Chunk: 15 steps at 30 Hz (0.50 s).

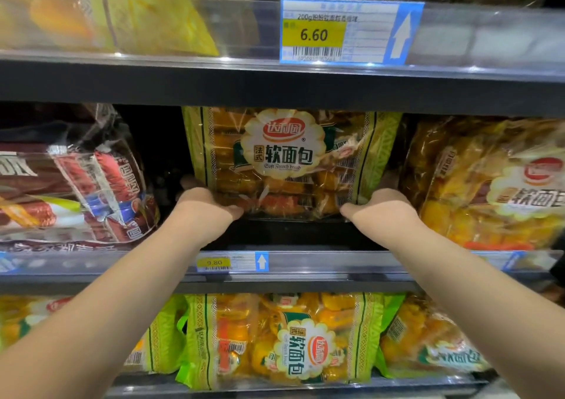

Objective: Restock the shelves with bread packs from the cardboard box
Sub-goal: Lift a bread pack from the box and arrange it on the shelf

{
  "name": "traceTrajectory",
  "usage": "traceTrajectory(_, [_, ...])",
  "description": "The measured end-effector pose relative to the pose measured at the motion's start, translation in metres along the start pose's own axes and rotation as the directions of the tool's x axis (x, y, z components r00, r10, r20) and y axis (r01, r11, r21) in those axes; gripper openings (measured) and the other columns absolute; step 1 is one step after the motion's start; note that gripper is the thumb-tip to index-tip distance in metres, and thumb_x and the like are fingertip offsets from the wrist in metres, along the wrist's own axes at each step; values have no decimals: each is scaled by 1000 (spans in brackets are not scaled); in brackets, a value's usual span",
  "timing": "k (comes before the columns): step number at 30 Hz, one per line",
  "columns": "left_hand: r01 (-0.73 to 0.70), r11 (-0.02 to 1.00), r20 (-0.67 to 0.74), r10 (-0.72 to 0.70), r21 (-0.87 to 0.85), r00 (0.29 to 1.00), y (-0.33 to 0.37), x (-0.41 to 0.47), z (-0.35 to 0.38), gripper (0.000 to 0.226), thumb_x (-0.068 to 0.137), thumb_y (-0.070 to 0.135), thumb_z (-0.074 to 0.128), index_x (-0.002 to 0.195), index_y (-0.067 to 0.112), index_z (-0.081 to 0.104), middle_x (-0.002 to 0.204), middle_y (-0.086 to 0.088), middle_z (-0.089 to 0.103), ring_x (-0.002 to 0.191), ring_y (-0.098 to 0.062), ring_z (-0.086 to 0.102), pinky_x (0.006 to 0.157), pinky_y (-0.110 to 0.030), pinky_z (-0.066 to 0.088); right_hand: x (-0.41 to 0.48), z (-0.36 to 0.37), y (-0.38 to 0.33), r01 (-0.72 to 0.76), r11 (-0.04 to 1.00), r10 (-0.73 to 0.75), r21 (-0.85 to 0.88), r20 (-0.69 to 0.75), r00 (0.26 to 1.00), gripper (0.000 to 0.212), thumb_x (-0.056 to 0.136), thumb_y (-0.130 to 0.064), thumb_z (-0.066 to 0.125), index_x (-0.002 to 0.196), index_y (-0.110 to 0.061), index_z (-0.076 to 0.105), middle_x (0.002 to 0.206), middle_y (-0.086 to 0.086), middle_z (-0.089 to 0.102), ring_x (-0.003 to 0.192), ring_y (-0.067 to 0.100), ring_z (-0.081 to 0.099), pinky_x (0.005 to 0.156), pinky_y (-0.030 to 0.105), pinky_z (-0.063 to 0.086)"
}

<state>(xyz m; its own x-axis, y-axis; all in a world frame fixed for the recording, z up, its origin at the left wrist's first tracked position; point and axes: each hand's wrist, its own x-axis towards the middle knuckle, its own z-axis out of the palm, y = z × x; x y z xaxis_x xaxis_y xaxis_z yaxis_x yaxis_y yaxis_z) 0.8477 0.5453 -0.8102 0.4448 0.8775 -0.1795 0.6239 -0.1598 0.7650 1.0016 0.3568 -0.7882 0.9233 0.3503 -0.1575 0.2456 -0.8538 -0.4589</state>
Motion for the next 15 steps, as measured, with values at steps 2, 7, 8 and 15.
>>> traceTrajectory(2, [-35,987,-24,39,154,999,2,-15,-9,89,88,43,81,156,8,35,151,-19,49,130,-38,56,97,-40,49,-11,-3,-1,2,999,-2,-54,-1,1000,80,97,-50,62,150,1,33,145,20,44,118,31,55,89,35,52])
traceTrajectory(7, [-237,878,24,250,416,968,12,-81,-40,79,97,40,71,154,6,29,156,-20,29,143,-38,40,109,-45,44,-66,-17,-11,254,940,-254,-228,31,967,67,94,-49,63,144,-11,38,140,15,43,121,33,54,95,38,53])
traceTrajectory(8, [-283,847,61,287,451,956,14,-93,-50,76,97,39,70,154,9,29,157,-19,28,145,-38,37,110,-46,44,-81,-23,-16,351,884,-355,-308,44,934,65,95,-50,62,144,-13,41,138,13,47,122,33,54,98,40,51])
traceTrajectory(15, [-454,572,322,322,684,890,46,-169,-151,68,103,39,60,160,19,28,165,-12,23,150,-32,30,114,-44,43,-177,-87,-57,677,599,-646,-426,243,724,46,92,-33,65,134,-17,58,124,5,59,120,30,55,101,41,46])
